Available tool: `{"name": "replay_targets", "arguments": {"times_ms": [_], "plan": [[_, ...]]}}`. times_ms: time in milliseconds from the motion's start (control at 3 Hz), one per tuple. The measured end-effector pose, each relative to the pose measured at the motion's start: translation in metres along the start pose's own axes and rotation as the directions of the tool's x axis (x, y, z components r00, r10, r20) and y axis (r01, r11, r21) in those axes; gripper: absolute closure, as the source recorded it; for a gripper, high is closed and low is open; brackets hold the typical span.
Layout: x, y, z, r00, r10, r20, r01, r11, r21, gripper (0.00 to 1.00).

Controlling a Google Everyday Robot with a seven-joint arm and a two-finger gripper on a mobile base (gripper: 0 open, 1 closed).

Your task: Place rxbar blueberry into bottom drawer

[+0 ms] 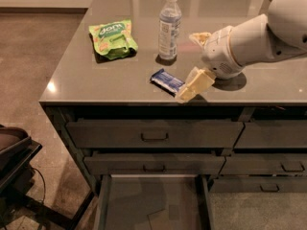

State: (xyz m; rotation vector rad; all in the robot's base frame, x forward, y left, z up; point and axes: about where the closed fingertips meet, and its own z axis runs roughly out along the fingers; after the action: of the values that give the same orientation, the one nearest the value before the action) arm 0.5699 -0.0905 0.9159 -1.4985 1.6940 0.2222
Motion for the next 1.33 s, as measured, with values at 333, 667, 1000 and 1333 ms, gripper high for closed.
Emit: {"name": "replay_targets", "arguments": {"times_ms": [333, 667, 1000, 1333], "plan": [[0.017, -0.033, 0.018, 0.999, 0.025, -0.025, -0.026, 0.9991, -0.033, 0.00], [0.017, -0.034, 0.019, 0.999, 0.026, -0.023, -0.026, 0.9991, -0.033, 0.00], [0.025, -0.026, 0.033, 0.998, 0.061, -0.012, -0.062, 0.9945, -0.085, 0.00], [0.027, -0.019, 0.051, 0.996, 0.085, 0.001, -0.084, 0.9863, -0.142, 0.00]]}}
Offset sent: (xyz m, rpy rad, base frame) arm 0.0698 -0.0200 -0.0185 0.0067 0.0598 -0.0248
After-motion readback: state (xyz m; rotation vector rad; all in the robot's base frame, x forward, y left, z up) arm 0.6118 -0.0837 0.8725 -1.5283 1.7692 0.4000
